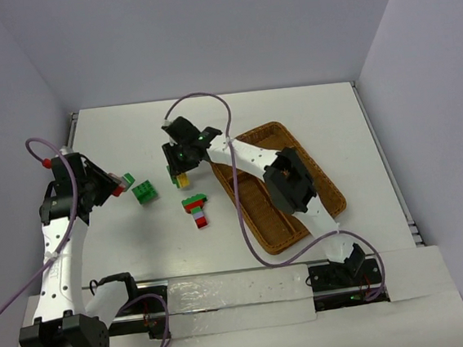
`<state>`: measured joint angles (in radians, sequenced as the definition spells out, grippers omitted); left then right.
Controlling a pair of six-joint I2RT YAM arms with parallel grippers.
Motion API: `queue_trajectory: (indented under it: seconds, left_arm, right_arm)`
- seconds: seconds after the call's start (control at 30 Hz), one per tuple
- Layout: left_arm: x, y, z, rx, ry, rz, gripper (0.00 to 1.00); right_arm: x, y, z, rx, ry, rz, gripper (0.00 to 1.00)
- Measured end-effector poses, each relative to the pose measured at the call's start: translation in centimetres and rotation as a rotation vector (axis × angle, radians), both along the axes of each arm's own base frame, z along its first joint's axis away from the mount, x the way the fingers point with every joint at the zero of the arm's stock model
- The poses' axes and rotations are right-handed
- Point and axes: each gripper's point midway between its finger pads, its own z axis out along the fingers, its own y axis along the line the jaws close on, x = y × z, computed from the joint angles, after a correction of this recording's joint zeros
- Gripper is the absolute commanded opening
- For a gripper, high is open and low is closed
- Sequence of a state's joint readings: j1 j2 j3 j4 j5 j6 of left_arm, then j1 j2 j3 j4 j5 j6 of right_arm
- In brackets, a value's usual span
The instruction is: Sort the legos into containers by color
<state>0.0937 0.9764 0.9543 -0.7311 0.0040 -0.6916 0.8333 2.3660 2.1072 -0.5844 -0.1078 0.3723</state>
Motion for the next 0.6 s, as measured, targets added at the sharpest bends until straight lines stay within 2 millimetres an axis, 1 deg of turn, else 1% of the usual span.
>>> queue_trajectory:
  seconds: [0.03,0.07,0.1,0.13,0.17,0.23,0.3,0.33,0.37,0.53,0.6]
  left_arm:
    - [0.0,0.0,0.0,0.0,-0.001,0.0,0.0]
    - [0.0,0.0,0.0,0.001,-0.002,0.0,0.0]
    - [0.0,0.0,0.0,0.0,-0.002,0.0,0.0]
    - [0.0,0.0,0.0,0.0,-0.001,0.0,0.0]
    - [0.0,0.0,0.0,-0.001,-0.001,-0.001,0.0]
    - [-0.1,-0.1,-0.2,-0.005,0.002,-0.005,0.0]
    - [-0.2,-0.3,-0.2,-0.01,0.004,-0.011,0.0]
    - [-0.2,-0.4,-0.2,-0.016,0.003,-0.018,0.0]
    - [-0.2,-0.7,-0.2,-0.024,0.001,-0.028,0.0]
    - [0.0,-1.8,0.1,-0.052,-0.027,-0.1,0.0]
    - [0.1,-2.0,0.1,-0.047,-0.029,-0.121,0.0]
  right_arm:
    - [0.0,0.0,-0.7,-0.011,0.01,0.001,0.3]
    - [-0.1,0.1,-1.4,-0.019,0.019,0.002,0.33]
    - [-0.1,0.1,-2.0,-0.028,0.027,0.004,0.44]
    - [-0.1,0.2,-2.5,-0.033,0.034,0.006,0.5]
    - [-0.2,0.3,-2.9,-0.036,0.041,0.008,0.53]
    - [-0.3,0.7,-3.4,-0.033,0.047,0.017,0.61]
    - [-0.5,1.1,-3.5,-0.028,0.054,0.028,0.74]
    - [-0.5,1.3,-3.5,-0.022,0.057,0.032,0.78]
    - [-0.6,1.6,-3.4,-0.016,0.061,0.036,0.8]
    - [-0.8,2.5,-1.8,0.022,0.055,0.056,0.82]
    - [-1.1,2.0,-0.8,0.024,0.045,0.055,0.82]
